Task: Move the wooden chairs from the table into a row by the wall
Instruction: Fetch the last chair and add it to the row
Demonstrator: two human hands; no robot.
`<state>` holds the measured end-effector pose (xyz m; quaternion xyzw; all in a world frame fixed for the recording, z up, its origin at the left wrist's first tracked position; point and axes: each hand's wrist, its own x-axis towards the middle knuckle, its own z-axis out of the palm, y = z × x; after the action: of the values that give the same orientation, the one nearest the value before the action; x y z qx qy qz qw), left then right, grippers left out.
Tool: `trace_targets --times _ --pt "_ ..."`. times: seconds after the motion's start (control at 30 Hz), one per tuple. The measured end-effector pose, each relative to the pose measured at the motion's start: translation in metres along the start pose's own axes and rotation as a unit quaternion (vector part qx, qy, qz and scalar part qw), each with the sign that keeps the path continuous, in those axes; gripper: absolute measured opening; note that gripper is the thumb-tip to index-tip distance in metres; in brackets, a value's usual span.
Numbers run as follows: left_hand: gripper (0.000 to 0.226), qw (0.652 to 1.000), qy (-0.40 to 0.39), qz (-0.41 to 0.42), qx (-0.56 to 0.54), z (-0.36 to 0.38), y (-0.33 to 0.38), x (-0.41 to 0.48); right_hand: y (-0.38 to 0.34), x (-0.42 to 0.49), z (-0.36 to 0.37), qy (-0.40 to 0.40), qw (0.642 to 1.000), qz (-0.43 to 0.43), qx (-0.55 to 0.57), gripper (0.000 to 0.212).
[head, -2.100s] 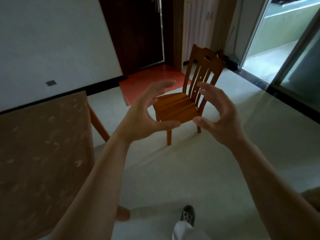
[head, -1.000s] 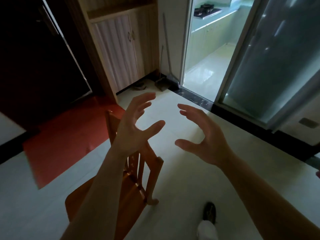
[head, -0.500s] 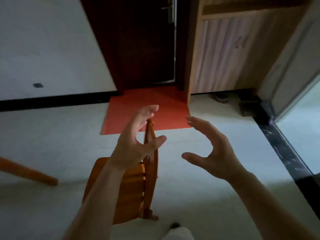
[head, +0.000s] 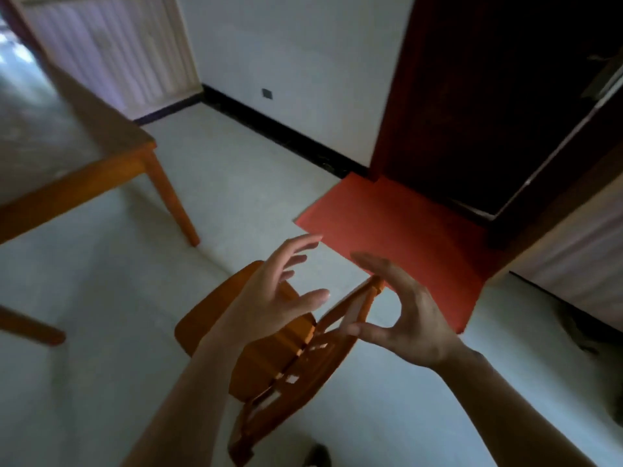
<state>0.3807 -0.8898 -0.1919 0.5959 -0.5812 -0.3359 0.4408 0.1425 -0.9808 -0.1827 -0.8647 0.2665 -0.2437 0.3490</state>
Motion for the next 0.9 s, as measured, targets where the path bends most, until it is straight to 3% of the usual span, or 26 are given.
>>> trace_targets --times 0.13,0.33,0.63,0.8,0.9 --pt "0.084 0.995 0.061 -0.080 0.009 0.001 -0.016 -0.024 0.025 0.024 0.013 -0.109 0.993 0.003 0.046 0.092" --pt "0.082 0.969 0.162 -0.185 -0.013 0.053 -0.023 -0.046 0.089 0.056 0.028 -0.267 0.944 -0.011 0.194 0.095" --pt "0.075 0.911 0.310 -0.273 0.008 0.138 -0.019 -0.041 0.129 0.075 0.015 -0.336 0.921 -0.128 0.150 0.092" --pt "0.082 0.898 0.324 -0.297 0.024 0.151 -0.018 -0.059 0.135 0.064 0.029 -0.365 0.913 -0.123 0.133 0.094" --pt "0.091 0.908 0.209 -0.358 0.059 0.155 -0.026 -0.079 0.137 0.056 0.037 -0.399 0.903 -0.130 0.093 0.104"
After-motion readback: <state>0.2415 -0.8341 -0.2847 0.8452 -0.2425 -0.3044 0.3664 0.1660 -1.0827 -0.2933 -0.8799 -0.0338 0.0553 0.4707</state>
